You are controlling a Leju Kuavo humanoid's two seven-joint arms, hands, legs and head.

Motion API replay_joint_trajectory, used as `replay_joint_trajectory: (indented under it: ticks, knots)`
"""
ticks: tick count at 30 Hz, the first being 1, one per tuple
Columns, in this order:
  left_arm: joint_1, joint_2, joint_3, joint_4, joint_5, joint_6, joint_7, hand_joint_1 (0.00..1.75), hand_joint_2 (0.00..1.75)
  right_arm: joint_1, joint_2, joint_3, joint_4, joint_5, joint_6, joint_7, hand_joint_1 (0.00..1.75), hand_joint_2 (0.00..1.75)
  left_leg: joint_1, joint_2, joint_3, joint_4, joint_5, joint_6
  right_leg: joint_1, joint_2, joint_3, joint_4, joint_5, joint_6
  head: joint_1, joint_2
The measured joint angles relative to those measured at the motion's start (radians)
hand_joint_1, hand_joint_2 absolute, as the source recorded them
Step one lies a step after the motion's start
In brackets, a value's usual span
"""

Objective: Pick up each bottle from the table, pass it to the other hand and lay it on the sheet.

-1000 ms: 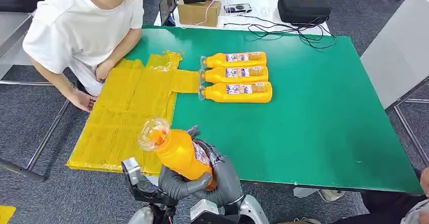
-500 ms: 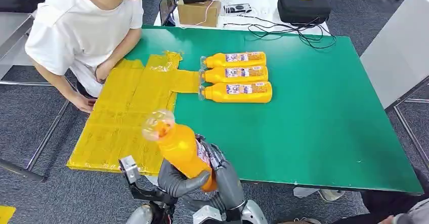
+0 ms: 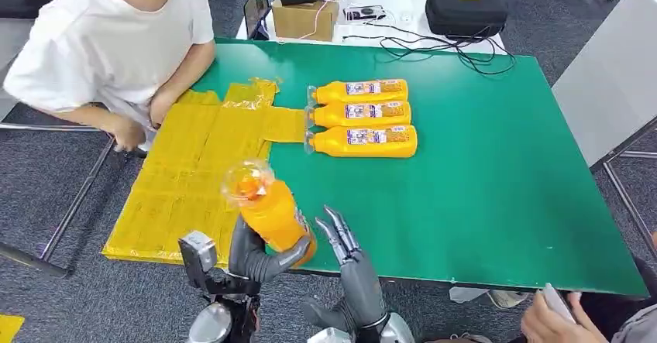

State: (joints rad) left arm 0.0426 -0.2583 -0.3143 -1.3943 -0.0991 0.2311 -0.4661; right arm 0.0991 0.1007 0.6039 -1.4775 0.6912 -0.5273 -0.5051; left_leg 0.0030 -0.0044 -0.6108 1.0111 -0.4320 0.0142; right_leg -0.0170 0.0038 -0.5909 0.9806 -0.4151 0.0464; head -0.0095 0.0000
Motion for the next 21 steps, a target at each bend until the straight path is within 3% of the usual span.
replay_joint_trajectory:
  ticks: [4,6,11,21]
  knots:
    - [-0.01,0.0,0.051,0.008,-0.371,0.25,-0.01,1.75,1.75,0.022,-0.013,-0.001,-0.056,-0.023,-0.02,-0.031,0.0,0.0,0.0,0.0,0.0,0.0,0.0,0.0,0.0,0.0,0.0,0.0,0.0,0.0,0.0,0.0]
    - [-0.015,0.0,0.071,0.011,-0.482,0.298,-0.007,1.75,1.75,0.029,-0.018,-0.001,-0.072,-0.033,-0.019,-0.039,0.0,0.0,0.0,0.0,0.0,0.0,0.0,0.0,0.0,0.0,0.0,0.0,0.0,0.0,0.0,0.0]
    - [-0.063,0.008,0.093,0.056,-0.768,0.34,0.071,1.75,1.75,0.033,-0.027,-0.003,-0.077,-0.095,0.004,-0.077,0.0,0.0,0.0,-0.001,0.0,0.0,0.0,0.0,0.0,0.0,0.0,0.0,0.0,0.0,0.0,0.0]
    - [-0.257,0.074,0.1,0.303,-1.081,0.374,0.173,1.75,1.75,0.022,-0.035,-0.005,-0.047,-0.128,0.037,-0.102,0.0,0.0,0.0,0.0,0.0,0.0,0.002,0.0,0.0,0.0,0.0,0.0,0.001,0.0,0.0,0.0]
